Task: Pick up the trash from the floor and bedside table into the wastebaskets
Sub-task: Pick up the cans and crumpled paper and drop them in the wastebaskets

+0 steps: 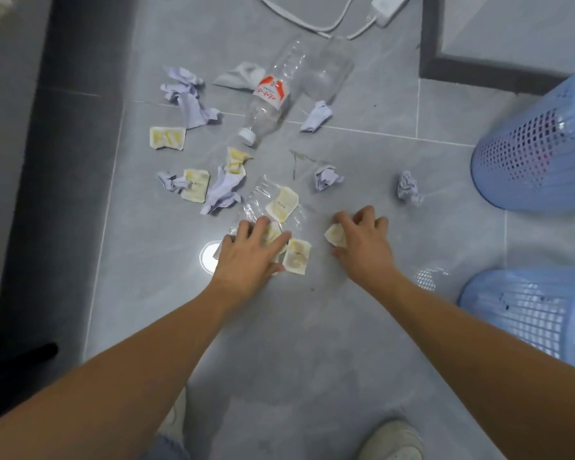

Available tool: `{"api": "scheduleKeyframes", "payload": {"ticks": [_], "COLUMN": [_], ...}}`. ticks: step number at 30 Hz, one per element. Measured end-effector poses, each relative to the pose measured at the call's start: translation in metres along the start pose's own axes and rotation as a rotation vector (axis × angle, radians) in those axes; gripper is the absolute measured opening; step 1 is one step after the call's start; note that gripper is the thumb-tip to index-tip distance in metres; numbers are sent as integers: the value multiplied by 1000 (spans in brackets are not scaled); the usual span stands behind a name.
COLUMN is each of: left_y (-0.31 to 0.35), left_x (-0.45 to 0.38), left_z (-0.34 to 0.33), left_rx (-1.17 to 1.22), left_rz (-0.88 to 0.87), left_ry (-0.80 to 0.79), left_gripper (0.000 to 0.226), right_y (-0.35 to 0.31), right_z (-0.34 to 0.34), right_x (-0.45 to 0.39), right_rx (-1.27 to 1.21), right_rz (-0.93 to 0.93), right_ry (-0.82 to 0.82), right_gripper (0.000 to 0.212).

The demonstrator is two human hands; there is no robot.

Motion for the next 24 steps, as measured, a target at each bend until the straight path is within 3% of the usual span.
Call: {"api": "scheduleKeyframes", "payload": {"ticks": [3, 5, 12, 20, 24], "left_y": [-1, 0, 9, 19, 60], "left_x": [7, 10, 13, 59, 101], "left_z": [-11, -15, 1, 63, 132], "left_rx": [-6, -14, 76, 300, 302], "left_rz": [-67, -95, -79, -73, -120], "left_ry": [45, 11, -144, 155, 171], "left_gripper": [37, 33, 64, 42, 40], "right_y": [0, 2, 10, 3, 9], "right_z": [-12, -18, -9, 48, 97], "right_x": [3, 4, 13, 99, 179], "right_rx": [6, -15, -218, -491, -644], "right_rz": [79, 99, 45, 40, 24], "right_ry": [60, 47, 39, 269, 343], "right_gripper": [30, 23, 12, 21, 24]}}
Point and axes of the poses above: each hand's wrist, its own x-axis away from the middle knuckle, its own z-axis out of the back of the hand, y = z × x, the point moved 2 cm from there along -x, towards the middle knuckle, and after that the axes turned 14 degrees about -y, right-handed, at the moved point
